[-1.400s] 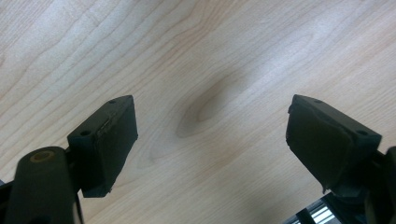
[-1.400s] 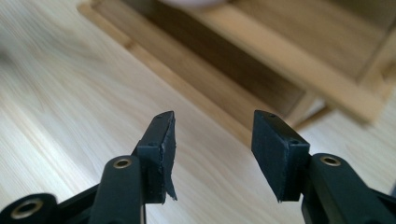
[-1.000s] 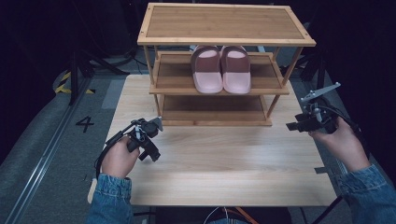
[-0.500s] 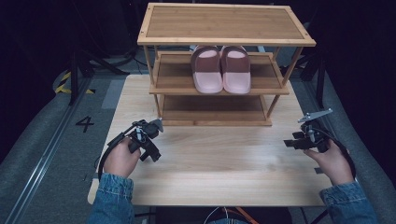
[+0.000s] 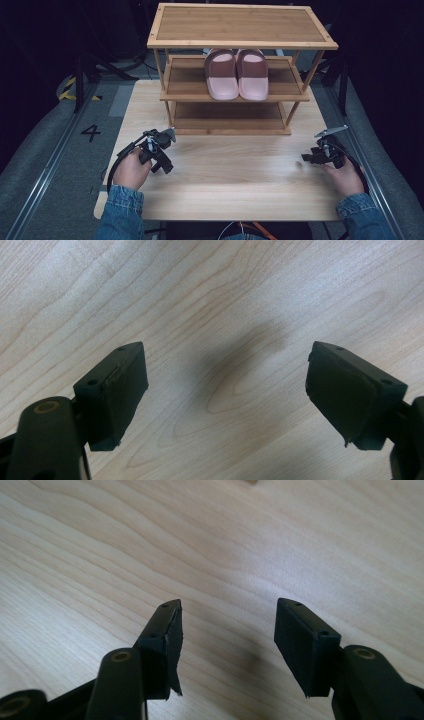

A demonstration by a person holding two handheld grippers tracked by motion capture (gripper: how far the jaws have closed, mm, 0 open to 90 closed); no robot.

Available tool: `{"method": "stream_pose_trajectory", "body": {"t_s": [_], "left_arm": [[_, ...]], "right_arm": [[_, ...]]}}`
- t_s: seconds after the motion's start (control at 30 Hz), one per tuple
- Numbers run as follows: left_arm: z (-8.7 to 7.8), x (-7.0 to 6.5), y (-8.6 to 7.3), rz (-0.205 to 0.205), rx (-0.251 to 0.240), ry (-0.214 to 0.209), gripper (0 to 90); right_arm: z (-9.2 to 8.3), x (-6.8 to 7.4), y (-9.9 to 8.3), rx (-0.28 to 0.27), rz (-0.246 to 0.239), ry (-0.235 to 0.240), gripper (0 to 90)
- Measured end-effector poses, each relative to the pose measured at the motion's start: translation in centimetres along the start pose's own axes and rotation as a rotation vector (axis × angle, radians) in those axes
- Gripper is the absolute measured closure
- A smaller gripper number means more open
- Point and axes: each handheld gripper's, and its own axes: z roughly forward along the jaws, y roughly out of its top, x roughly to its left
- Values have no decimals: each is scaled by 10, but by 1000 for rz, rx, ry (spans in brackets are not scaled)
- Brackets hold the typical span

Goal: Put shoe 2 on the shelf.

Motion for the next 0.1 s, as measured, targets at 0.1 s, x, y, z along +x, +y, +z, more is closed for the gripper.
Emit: {"method": "stream_pose_trajectory", "body": {"t_s": [0.1], "left_arm": [[1,1,0,-8,1,-9,173]], "right_arm": [[1,-1,-1,2,18,11,474]]}}
